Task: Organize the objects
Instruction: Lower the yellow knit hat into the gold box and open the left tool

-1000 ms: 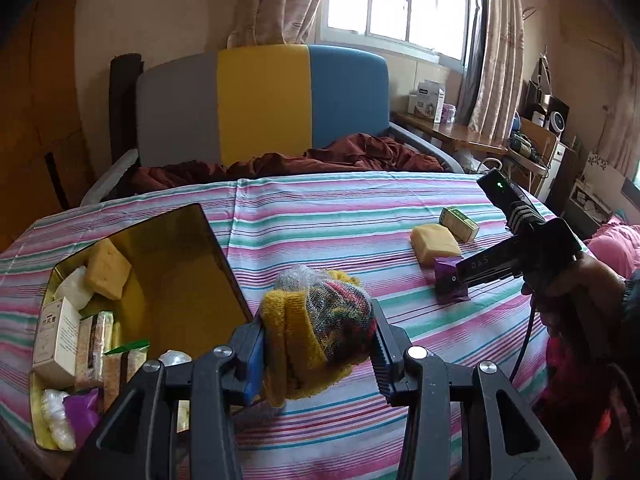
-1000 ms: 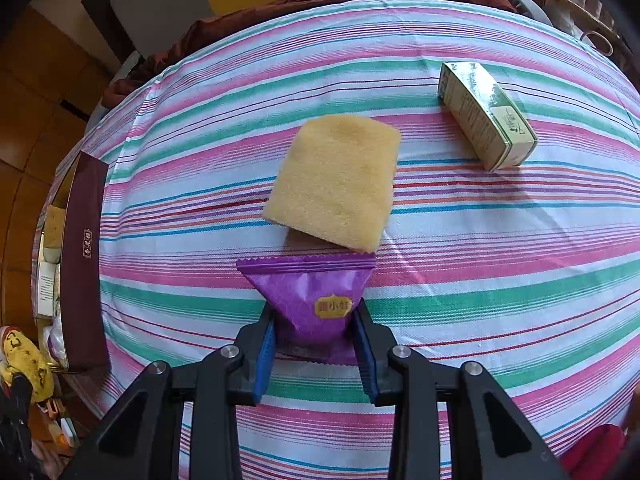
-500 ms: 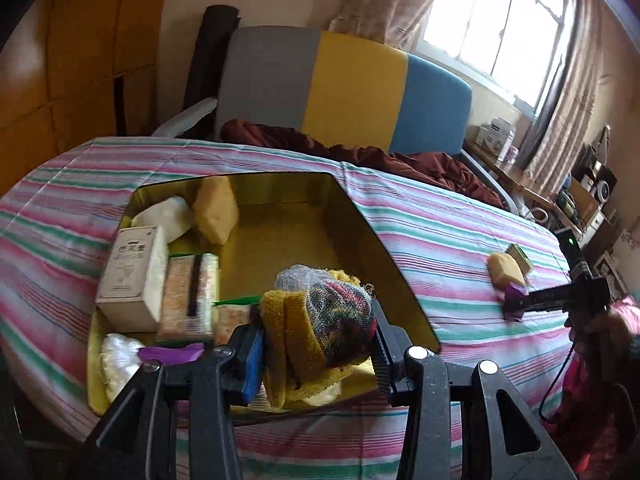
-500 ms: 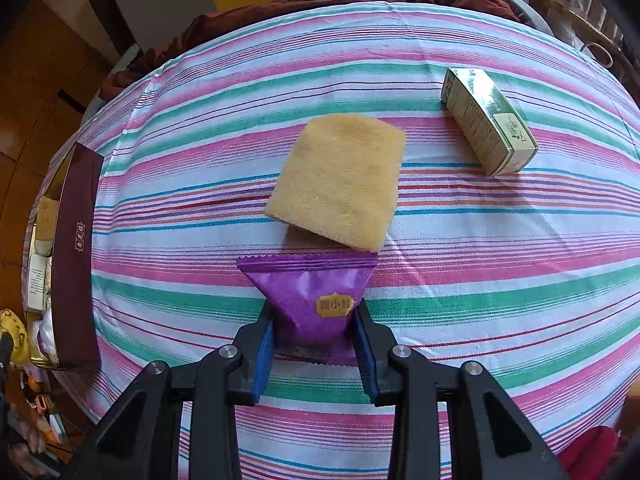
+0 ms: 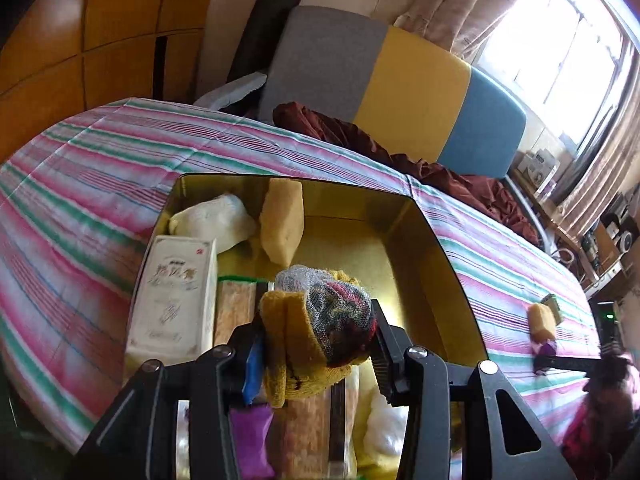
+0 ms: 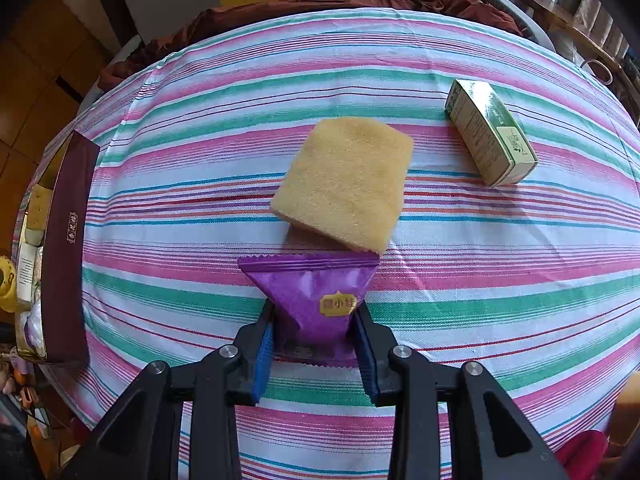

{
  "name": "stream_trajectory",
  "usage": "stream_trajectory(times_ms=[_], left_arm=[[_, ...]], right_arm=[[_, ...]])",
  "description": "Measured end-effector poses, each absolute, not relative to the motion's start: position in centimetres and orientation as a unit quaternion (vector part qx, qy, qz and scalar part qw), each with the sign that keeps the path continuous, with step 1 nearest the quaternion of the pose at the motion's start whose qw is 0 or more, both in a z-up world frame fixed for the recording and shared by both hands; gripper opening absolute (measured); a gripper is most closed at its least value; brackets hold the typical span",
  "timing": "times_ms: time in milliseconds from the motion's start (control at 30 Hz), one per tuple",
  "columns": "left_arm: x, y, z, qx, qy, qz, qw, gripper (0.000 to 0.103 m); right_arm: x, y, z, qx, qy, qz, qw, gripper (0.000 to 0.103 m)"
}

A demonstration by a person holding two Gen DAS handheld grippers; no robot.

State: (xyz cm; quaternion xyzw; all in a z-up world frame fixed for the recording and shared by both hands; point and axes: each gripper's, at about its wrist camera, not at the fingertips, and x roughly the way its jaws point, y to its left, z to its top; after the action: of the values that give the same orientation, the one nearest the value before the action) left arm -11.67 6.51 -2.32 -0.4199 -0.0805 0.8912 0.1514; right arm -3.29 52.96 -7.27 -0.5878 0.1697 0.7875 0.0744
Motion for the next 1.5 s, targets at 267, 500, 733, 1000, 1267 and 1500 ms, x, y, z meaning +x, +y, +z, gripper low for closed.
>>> stream_trajectory(times_ms=[267, 500, 733, 1000, 1267, 1500], left_arm=[[-16.4, 9.0, -5.2, -0.464, -0.064, 0.872, 0.142, 0.045], [-17.2, 9.5, -6.2, -0.484, -0.042, 0.864, 0.134, 0.055], [-15.6, 9.0, -5.1, -0.468, -0.016, 0.875, 0.123, 0.074], [-12.8, 7.0, -3.7, -0.439, -0.026, 0.892, 0.103, 0.076], [-7.9, 4.6, -1.3, -0.383, -0.028, 0.92, 0.075, 0.076], [-5.6, 3.5, 0.1, -0.353, -0.008, 0.933, 0.068, 0.076]], right_arm=[[-3.3, 52.9, -7.2, -0.587, 0.173, 0.787, 0.074, 0.035], [-3.2, 52.9, -7.2, -0.587, 0.175, 0.787, 0.074, 0.035], [-3.2, 52.8, -7.1, -0.587, 0.174, 0.787, 0.075, 0.035], [-3.3, 52.8, -7.1, -0.586, 0.174, 0.787, 0.076, 0.035], [-3.1, 51.8, -6.8, -0.584, 0.145, 0.794, 0.091, 0.035], [-2.3, 49.4, -5.9, -0.57, 0.135, 0.805, 0.097, 0.035]])
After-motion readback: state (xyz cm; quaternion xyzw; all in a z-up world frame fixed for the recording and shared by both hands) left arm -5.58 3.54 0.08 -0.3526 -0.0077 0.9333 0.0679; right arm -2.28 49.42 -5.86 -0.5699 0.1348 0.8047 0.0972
